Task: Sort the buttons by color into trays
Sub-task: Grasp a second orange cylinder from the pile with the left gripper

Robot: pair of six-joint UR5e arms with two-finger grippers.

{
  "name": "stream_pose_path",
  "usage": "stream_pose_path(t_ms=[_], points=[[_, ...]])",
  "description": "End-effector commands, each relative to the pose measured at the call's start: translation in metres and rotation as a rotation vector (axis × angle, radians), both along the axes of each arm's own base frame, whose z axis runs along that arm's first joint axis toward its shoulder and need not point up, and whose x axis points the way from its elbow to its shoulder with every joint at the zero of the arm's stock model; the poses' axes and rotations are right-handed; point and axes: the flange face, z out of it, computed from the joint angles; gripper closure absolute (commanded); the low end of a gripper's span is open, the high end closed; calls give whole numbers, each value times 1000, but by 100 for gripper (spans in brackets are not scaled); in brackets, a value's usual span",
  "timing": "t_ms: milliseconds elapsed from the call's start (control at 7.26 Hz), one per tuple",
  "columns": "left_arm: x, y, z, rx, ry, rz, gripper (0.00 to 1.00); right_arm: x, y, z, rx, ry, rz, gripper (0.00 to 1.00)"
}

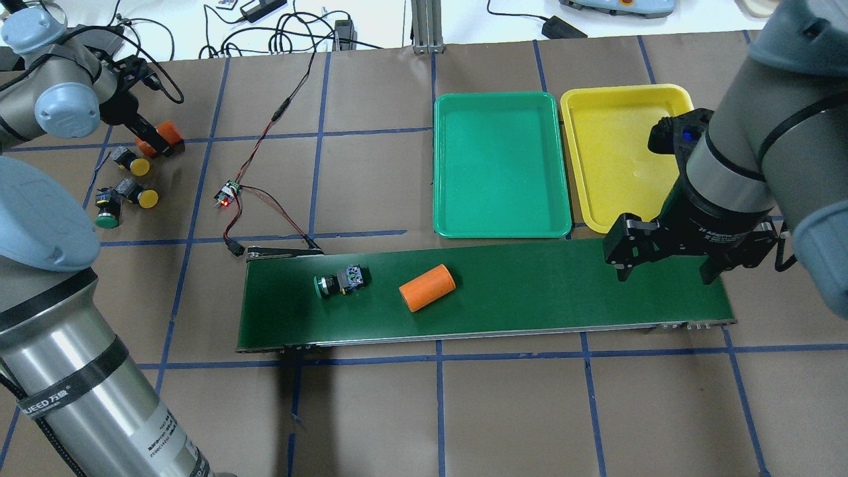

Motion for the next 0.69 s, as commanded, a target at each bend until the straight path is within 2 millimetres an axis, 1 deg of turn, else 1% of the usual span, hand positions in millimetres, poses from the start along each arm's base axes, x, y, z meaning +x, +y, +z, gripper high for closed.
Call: stream_pose_path(t_ms=[0,138,275,413,551], points=[[0,2,-9,15,12,-4,73,-2,-1,0,0,1,-5,0],[-9,3,-5,14,18,-11,100,-2,-2,0,-5,-1,-16,0],[-21,9,-3,26,83,6,100,-2,-2,0,-6,-1,-50,0],[-39,21,25,72,144,62,100,-1,-1,1,-8,-4,-55,0],[-85,36,65,107,153,9,100,-2,-2,1,-8,2,-54,0]])
